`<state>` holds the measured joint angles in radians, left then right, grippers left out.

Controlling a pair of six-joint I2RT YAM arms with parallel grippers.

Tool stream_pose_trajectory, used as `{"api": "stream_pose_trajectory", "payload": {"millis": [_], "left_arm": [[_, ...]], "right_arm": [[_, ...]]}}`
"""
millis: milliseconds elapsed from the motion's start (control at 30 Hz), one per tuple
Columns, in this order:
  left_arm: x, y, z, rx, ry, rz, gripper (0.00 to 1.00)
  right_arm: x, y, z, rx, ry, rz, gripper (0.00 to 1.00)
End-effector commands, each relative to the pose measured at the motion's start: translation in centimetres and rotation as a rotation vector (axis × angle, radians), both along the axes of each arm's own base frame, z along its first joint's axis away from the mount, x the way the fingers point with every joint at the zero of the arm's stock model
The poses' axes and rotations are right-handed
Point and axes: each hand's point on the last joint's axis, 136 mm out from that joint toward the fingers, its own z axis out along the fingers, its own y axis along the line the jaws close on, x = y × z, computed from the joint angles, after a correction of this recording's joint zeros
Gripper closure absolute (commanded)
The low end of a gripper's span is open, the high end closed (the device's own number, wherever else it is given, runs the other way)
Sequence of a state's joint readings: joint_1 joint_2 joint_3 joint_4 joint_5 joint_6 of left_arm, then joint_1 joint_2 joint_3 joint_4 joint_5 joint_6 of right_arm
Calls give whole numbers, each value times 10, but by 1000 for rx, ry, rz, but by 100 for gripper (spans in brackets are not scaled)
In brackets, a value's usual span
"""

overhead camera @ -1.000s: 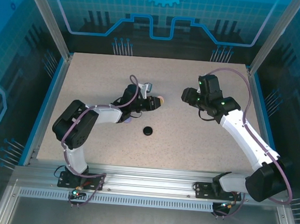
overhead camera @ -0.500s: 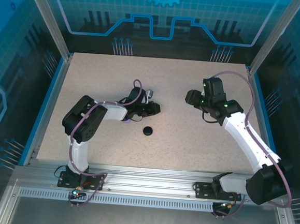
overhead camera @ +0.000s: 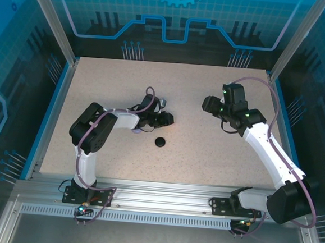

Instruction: Insert the wireless bluetooth earbuds into the charging case

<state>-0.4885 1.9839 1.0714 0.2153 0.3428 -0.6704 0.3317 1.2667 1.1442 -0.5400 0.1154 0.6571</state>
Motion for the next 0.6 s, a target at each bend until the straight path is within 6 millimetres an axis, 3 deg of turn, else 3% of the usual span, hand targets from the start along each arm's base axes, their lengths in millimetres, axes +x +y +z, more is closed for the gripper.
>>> {"api": "stream_pose_trajectory", "payload": {"millis": [0,167,300,400,500,567], "left_arm": [[-1,3,-6,49,13,-17,63],[3,9,4,65,-6,-17,57],[9,20,22,81,-53,-7,55],[16,31,49,85,-112,0,53],[22,43,86,90,-196,5,51],[25,51,113,102,-262,10,48]], "right_arm": [[-1,-5,15,14,-42,1,37],[-4,-9,23,16,-53,0,32],[-6,-15,29,12,-65,-10,24],[-9,-20,33,5,-78,-15,17],[-11,-28,36,-25,-102,-26,0],[-11,-34,39,-50,-122,-27,0]]}}
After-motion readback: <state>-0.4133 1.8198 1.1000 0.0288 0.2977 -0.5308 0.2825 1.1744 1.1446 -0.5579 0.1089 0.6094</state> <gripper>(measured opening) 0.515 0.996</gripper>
